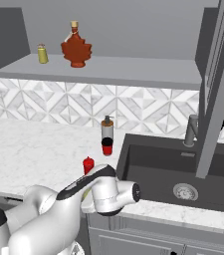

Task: Put the shaker and condiment bottle from the counter next to their counterparts in the cabinet.

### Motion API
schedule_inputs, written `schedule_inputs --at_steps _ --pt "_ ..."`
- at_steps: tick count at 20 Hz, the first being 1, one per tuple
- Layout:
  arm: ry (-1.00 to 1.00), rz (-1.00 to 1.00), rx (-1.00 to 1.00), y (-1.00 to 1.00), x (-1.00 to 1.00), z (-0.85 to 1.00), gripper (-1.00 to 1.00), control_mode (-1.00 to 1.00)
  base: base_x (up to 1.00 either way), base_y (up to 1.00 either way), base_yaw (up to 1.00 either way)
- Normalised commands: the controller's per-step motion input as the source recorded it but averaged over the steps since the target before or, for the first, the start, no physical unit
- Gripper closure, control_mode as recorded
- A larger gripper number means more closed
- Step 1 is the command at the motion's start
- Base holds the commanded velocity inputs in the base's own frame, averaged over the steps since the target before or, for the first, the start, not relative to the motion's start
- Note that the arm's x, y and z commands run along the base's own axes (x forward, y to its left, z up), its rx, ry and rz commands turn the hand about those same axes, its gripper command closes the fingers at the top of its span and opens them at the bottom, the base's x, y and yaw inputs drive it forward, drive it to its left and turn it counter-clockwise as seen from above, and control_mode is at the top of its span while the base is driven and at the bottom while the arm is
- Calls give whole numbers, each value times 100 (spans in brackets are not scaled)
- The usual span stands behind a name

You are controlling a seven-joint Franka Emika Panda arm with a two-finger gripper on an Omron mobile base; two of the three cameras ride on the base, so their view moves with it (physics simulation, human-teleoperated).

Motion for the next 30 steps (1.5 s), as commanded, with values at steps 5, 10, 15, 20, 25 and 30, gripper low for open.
schedule_inputs --at_steps 5,10,15,20,25,30 --pt "0 0 0 7 0 -12 100 -100 0 0 0" --pt "0 0 0 7 2 -16 100 -100 0 0 0" --pt "0 0 1 5 8 -10 100 -100 0 0 0" --pt "0 0 2 0 4 8 100 -100 0 0 0" --pt "1 -2 0 2 0 35 100 -100 0 0 0" --pt "3 -5 0 1 -1 41 100 -100 0 0 0"
